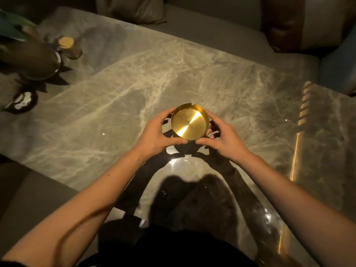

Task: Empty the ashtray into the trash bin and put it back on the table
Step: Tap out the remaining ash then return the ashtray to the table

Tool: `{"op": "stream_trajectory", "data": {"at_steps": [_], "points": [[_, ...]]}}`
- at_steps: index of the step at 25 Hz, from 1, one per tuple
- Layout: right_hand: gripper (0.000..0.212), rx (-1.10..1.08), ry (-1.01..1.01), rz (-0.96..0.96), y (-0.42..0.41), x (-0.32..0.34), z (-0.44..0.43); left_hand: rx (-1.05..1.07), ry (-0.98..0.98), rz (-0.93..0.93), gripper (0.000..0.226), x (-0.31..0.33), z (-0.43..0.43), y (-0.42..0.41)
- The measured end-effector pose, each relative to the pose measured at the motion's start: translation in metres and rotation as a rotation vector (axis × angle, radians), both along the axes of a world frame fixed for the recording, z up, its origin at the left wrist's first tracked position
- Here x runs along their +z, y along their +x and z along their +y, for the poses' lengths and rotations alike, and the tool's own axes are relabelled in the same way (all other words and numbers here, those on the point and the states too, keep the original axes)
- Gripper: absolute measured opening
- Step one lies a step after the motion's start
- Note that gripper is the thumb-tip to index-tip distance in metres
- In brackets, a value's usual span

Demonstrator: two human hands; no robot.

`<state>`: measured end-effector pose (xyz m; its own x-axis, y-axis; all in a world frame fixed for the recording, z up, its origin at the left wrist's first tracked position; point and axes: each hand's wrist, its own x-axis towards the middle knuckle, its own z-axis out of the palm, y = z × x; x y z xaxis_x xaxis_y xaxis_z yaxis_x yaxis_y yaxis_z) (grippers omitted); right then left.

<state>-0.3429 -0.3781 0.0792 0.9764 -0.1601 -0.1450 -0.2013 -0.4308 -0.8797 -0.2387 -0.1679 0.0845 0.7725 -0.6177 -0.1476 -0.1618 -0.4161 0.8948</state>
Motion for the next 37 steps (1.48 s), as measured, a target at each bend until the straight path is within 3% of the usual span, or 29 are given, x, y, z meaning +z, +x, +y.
{"op": "stream_trajectory", "data": {"at_steps": [18, 27, 31, 37], "points": [[0.089, 0.327, 0.027, -0.073, 0.121, 0.002, 0.123, 0.260, 0.080, -0.079, 0.096, 0.028, 0.144, 0.050], [0.092, 0.314, -0.072, -0.008, 0.213, -0.028, 0.234, 0.257, 0.066, 0.041, 0.096, -0.015, 0.256, 0.148], [0.080, 0.340, -0.138, 0.019, 0.238, -0.039, 0.287, 0.289, 0.002, 0.088, 0.089, -0.029, 0.308, 0.169], [0.084, 0.387, -0.141, 0.061, 0.258, -0.051, 0.352, 0.310, 0.054, 0.093, 0.106, -0.052, 0.374, 0.177]]}}
